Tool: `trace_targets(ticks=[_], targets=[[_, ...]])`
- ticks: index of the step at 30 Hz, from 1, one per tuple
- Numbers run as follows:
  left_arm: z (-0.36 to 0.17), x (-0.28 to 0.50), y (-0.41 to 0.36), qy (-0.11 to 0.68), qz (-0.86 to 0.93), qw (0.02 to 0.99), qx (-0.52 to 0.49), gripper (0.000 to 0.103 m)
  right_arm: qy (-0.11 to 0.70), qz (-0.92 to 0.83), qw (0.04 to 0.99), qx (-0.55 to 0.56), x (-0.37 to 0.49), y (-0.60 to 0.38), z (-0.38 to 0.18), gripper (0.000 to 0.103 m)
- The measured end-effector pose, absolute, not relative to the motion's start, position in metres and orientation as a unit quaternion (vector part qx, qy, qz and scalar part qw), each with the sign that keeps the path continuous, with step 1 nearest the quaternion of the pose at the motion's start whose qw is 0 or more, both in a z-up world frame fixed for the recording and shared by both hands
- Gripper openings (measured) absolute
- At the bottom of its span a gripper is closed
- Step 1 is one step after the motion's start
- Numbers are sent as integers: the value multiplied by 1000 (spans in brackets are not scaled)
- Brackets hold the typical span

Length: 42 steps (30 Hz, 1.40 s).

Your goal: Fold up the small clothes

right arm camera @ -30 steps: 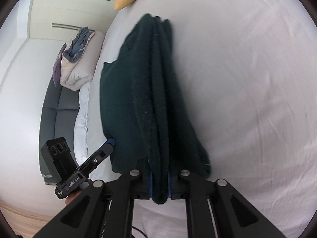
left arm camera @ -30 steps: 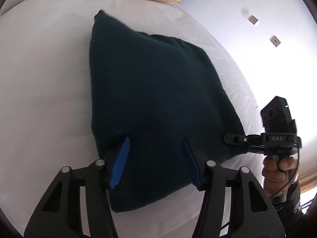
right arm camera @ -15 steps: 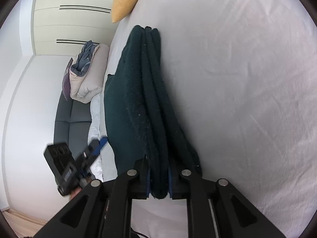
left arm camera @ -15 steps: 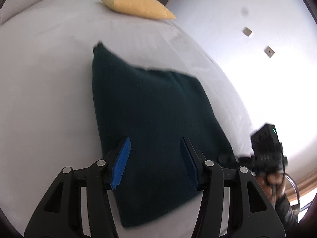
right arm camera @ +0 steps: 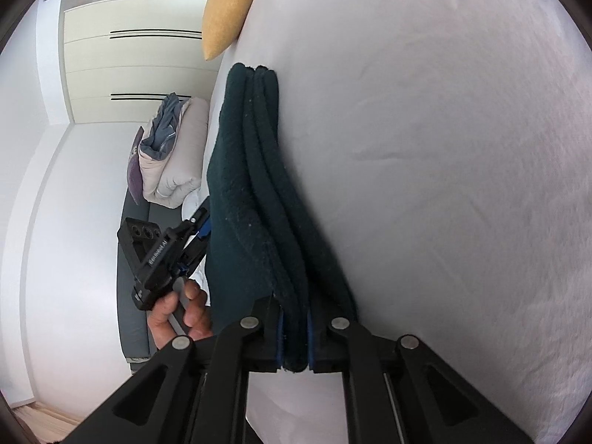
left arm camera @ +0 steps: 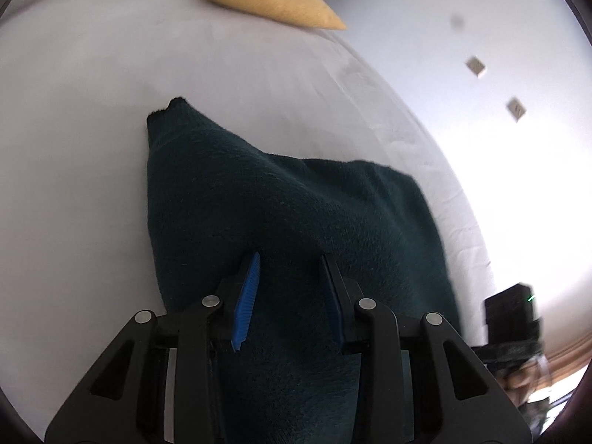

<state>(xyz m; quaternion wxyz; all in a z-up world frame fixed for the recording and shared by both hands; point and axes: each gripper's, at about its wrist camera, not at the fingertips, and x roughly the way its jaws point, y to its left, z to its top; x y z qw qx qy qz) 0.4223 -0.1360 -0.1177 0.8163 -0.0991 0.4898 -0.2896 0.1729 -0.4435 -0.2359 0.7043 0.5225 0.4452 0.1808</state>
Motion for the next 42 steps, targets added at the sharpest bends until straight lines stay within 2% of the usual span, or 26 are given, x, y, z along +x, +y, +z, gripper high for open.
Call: trace_targets(ticks=[9, 15, 16, 19, 22, 24, 27, 29, 33, 36, 38, 42], targets=[[-98, 362, -131, 470, -292, 831, -57, 32, 438, 186, 702, 529, 169, -441, -231, 9], [-99, 318, -127, 450, -293, 843, -15, 33, 435, 175, 717, 515, 146, -440, -223, 16], [-99, 319, -130, 448, -294, 844, -14, 33, 435, 173, 719, 514, 143, -442, -220, 19], [-99, 313, -121, 448, -301, 842, -23, 33, 432, 142, 745, 489, 132, -453, -200, 40], [-97, 302, -111, 447, -315, 836, -48, 32, 407, 138, 760, 487, 127, -466, -184, 41], [-104, 295, -107, 467, -343, 812, -69, 19, 399, 135, 771, 479, 132, -470, -175, 43], [-125, 282, -107, 497, -377, 775, -97, 19, 399, 142, 771, 476, 149, -466, -171, 45], [-131, 289, -98, 508, -398, 748, -155, 19, 403, 150, 774, 465, 169, -456, -166, 45], [-120, 327, -79, 481, -442, 713, -254, 19, 397, 176, 767, 472, 209, -444, -152, 46], [-131, 364, -79, 492, -438, 694, -291, 19, 401, 187, 765, 468, 241, -440, -147, 56], [-145, 380, -79, 503, -429, 683, -310, 19, 412, 168, 770, 458, 264, -439, -147, 67], [-154, 380, -74, 496, -425, 682, -328, 19, 455, 139, 770, 425, 294, -431, -159, 70]])
